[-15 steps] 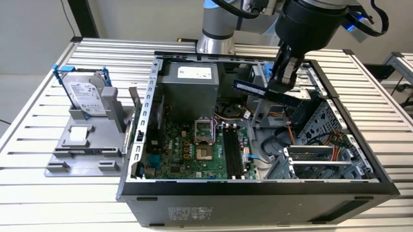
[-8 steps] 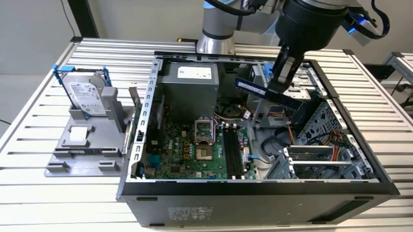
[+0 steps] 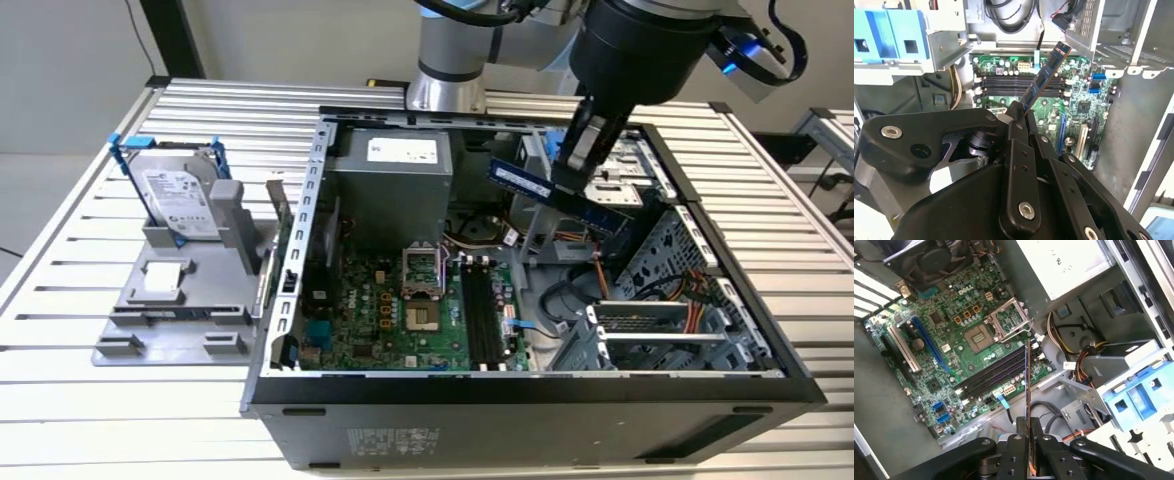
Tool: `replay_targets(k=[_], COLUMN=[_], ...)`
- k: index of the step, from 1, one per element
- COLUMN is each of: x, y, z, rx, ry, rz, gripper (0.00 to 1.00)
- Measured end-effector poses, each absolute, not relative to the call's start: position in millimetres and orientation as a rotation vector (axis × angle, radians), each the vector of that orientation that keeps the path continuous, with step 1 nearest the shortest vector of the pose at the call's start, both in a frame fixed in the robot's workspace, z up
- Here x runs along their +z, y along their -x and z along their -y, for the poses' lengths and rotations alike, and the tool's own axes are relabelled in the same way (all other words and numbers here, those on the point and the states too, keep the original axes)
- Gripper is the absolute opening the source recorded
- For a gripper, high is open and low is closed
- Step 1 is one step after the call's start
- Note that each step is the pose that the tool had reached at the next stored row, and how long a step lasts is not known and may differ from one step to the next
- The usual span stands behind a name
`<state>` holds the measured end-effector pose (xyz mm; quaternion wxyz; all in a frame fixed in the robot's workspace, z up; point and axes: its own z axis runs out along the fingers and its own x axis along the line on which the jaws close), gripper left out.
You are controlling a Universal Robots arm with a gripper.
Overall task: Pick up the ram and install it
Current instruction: 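Insert the ram into the slot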
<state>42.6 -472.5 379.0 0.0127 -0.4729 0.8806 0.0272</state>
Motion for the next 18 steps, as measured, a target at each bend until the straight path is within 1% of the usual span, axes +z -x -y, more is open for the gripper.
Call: replay_targets(k=[18], x=[378.9], y=[-42.6], z=[472.5], rx=[0.076], ry=[1.102], rz=[-2.908], gripper=[0.0])
